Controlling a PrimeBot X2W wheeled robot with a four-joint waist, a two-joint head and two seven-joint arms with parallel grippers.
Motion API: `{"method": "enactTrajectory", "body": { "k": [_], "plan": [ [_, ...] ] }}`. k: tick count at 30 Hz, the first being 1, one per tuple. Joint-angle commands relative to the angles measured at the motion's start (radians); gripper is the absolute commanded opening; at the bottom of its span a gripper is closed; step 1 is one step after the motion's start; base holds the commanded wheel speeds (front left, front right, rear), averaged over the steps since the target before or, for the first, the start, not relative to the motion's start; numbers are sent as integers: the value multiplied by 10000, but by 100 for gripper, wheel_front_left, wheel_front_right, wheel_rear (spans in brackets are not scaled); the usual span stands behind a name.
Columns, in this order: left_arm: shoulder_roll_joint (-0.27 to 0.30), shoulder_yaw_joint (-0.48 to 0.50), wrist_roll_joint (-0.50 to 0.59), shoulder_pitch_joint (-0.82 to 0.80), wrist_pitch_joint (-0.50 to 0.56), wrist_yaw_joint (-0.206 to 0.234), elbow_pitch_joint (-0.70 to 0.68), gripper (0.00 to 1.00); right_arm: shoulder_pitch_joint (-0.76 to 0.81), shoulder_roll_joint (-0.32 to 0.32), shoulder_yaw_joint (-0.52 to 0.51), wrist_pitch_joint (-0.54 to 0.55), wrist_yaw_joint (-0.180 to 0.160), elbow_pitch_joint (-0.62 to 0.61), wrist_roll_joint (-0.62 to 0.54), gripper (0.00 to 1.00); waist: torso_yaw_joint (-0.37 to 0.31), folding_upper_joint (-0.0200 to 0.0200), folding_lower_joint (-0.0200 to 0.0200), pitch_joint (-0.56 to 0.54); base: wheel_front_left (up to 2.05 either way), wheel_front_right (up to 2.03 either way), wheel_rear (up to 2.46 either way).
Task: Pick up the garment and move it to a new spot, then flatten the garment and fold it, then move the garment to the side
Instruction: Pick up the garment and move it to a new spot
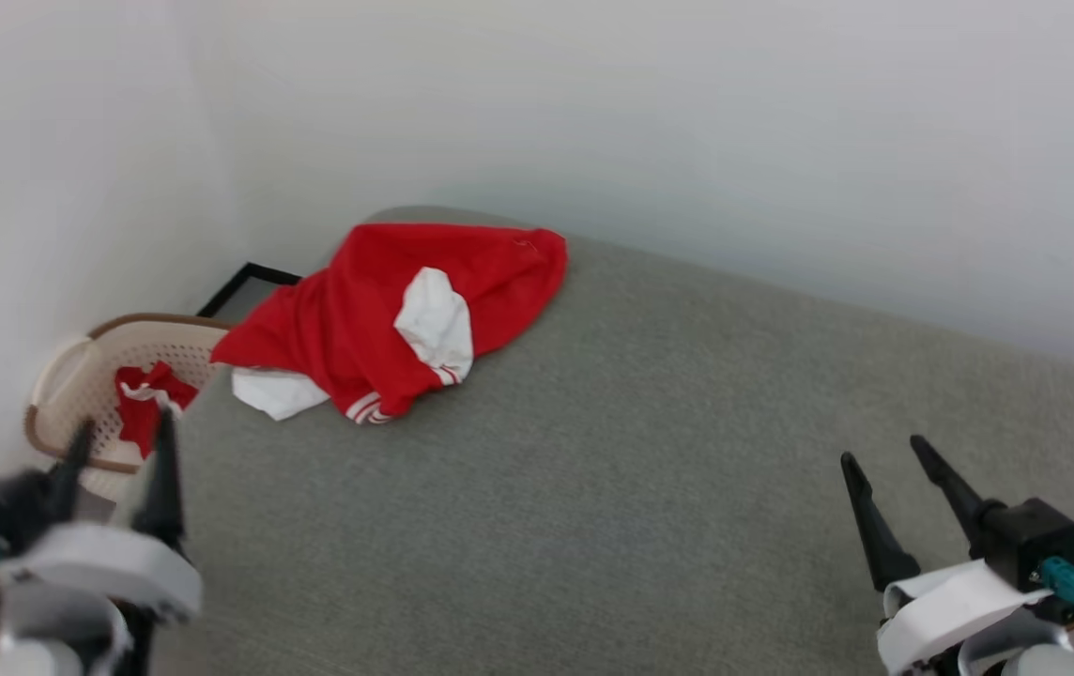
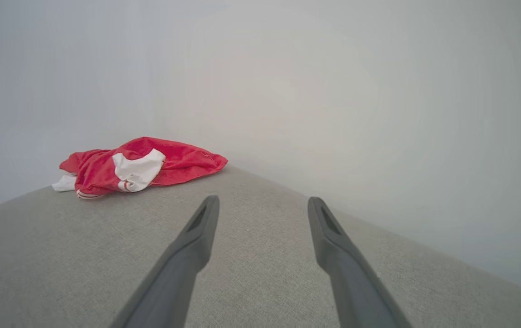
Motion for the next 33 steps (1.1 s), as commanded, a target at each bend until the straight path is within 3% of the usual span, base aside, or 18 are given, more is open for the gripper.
{"method": "enactTrajectory", "body": {
  "k": [1,15,27,33],
  "plan": [
    [167,64,-121,-410,111,-91,104,100,-217,-98,-14,56,-14,-94,-67,100,-614,-1,0,674,0,0,0],
    [1709,-290,-1561,-4714,1738,-633,2323,100,-1758,-841,-148,369,-14,-1034,-167,100,-2471,-1,0,4114,0,0,0],
    [2785,-1169,-2274,-7429,3317,-693,5541,100,-2386,-1000,-268,379,-14,-1452,-294,100,-3162,-1,0,5764,0,0,0],
    [3034,-1403,-2204,-8499,4217,-522,7483,100,-2471,-1131,-473,453,-14,-1772,-310,100,-3277,-1,0,6266,0,0,0]
  ]
}}
